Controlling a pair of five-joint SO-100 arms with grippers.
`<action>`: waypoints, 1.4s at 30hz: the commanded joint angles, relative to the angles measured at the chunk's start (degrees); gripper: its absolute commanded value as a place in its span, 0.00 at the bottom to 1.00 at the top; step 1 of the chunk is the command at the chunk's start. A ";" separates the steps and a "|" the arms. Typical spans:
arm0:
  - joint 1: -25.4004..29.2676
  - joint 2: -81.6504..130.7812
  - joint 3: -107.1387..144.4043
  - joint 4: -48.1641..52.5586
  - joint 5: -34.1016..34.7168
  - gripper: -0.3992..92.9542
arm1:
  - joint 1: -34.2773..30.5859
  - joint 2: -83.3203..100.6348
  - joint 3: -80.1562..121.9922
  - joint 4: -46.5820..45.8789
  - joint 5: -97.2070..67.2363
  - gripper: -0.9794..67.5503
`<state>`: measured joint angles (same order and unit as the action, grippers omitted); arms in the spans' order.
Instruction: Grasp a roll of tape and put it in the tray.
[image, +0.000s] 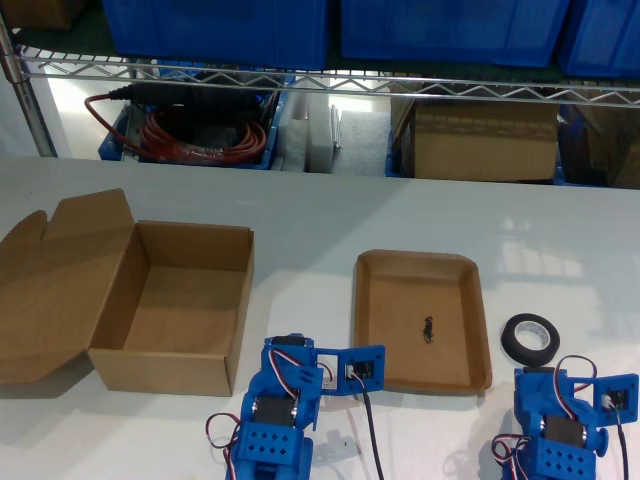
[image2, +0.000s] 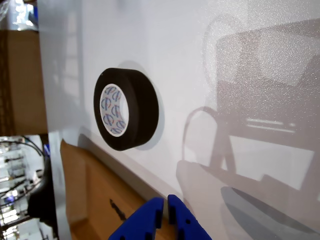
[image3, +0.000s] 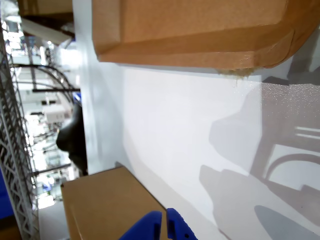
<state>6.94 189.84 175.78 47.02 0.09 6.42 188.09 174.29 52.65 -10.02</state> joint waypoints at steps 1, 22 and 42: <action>-0.53 0.53 1.67 -0.79 0.35 0.01 | 0.26 0.26 -0.18 -0.62 0.00 0.01; -0.53 0.53 1.67 -0.79 0.35 0.01 | 0.09 -35.86 -20.21 -6.24 -1.76 0.39; -0.53 0.53 1.67 -0.79 0.35 0.01 | 4.39 -82.79 -58.45 5.89 3.08 0.42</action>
<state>6.94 189.84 175.78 47.02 0.09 10.81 106.44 119.97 58.27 -7.12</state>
